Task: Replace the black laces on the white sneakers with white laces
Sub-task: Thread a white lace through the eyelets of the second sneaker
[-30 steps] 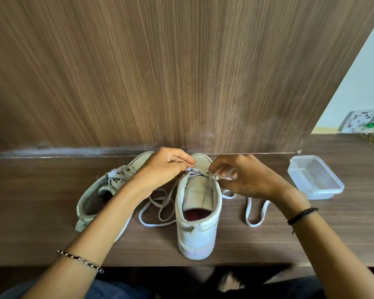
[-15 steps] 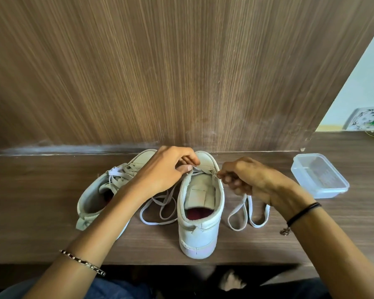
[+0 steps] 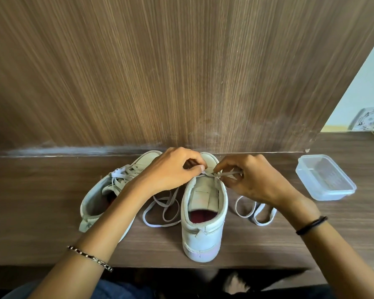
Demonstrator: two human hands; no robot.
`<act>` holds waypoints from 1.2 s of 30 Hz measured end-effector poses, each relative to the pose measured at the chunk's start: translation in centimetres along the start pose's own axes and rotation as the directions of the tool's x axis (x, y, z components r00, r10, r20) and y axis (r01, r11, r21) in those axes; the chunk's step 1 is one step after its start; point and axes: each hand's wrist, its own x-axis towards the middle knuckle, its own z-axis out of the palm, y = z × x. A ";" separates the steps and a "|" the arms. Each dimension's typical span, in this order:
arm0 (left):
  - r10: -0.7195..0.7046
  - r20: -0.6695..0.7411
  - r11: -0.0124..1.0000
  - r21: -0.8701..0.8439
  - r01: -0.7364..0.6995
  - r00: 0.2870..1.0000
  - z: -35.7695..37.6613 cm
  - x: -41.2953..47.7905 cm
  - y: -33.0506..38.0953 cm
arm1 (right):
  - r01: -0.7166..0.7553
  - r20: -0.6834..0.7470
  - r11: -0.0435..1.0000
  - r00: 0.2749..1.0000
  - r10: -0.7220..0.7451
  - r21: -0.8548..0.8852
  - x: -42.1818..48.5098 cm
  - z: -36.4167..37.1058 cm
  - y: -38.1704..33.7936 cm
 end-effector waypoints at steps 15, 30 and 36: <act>-0.115 0.106 0.970 -0.202 0.135 0.988 -0.8 -0.2 -2.0 | -0.025 0.024 0.999 0.999 0.026 -0.021 -0.4 -0.2 0.3; -0.132 0.057 0.975 -0.170 0.140 0.990 -0.5 -0.1 -2.4 | -0.119 -0.011 0.985 0.993 0.121 0.126 2.1 0.4 -2.9; -0.116 0.032 0.978 -0.172 0.120 0.993 -0.3 -0.5 -2.6 | -0.234 0.115 0.962 0.969 0.218 0.143 2.7 0.8 -3.0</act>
